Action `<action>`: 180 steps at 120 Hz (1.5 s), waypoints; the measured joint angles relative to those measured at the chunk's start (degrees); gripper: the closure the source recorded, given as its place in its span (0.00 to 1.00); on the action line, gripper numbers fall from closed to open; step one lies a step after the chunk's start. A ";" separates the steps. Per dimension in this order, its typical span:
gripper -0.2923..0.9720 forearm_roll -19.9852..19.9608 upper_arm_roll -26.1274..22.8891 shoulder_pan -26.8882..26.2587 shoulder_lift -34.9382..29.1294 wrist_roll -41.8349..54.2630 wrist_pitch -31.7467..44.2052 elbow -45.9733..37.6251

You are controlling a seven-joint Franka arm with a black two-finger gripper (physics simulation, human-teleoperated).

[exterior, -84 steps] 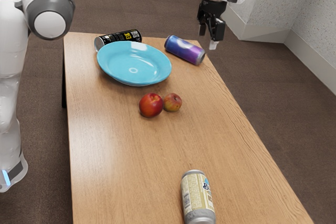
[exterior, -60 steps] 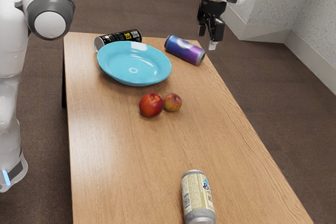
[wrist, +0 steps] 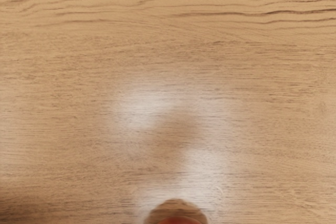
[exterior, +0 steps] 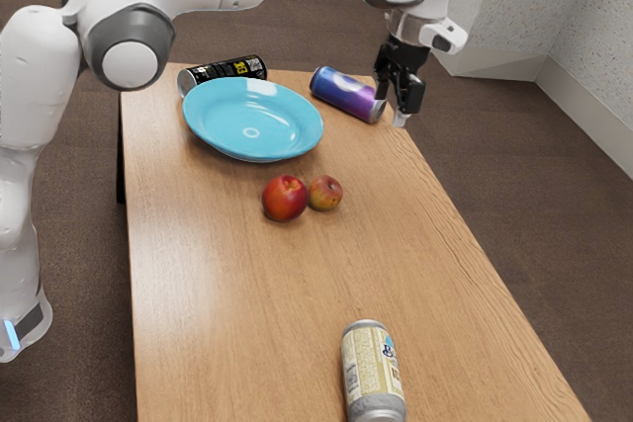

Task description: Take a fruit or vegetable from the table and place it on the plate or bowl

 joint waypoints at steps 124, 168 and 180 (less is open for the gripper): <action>0.23 0.69 2.03 -3.07 -14.52 0.82 20.40 -38.76; 0.23 0.56 2.03 -3.63 -14.33 0.88 23.06 -42.87; 0.23 0.44 2.04 -3.51 -13.70 0.88 23.48 -42.95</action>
